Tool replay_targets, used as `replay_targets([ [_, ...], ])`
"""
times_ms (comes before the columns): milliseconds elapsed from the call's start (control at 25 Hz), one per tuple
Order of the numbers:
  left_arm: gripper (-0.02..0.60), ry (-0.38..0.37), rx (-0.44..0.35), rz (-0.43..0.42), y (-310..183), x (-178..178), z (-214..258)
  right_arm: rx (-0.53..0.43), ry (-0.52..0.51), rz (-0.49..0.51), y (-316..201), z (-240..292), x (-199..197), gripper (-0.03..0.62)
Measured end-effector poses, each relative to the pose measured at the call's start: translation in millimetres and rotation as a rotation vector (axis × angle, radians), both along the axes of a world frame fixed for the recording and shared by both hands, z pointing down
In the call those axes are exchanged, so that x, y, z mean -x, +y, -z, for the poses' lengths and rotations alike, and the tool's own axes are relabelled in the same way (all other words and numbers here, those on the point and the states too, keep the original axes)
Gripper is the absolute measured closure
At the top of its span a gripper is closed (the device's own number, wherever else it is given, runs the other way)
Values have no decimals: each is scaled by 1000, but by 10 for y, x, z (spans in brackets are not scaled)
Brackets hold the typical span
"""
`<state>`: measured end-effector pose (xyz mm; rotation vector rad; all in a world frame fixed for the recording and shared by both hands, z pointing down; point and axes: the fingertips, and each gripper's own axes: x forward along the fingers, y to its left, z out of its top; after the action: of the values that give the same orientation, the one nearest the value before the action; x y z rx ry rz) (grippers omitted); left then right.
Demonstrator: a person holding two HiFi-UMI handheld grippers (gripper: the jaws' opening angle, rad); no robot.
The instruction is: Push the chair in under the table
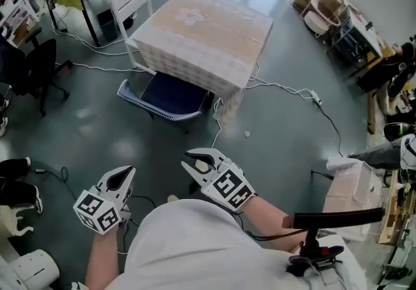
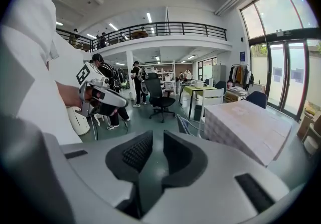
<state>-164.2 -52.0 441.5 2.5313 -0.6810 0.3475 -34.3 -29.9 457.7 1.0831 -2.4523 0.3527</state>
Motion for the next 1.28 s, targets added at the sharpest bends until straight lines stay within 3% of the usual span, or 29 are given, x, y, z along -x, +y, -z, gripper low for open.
replay_targets([
  [600,572,-22,18,-69,468,173,-139,-38,50,31,553,36,429,580],
  [1280,572,-15,49,-83,643,74,-249,-40,73,38,743,28,427,580],
])
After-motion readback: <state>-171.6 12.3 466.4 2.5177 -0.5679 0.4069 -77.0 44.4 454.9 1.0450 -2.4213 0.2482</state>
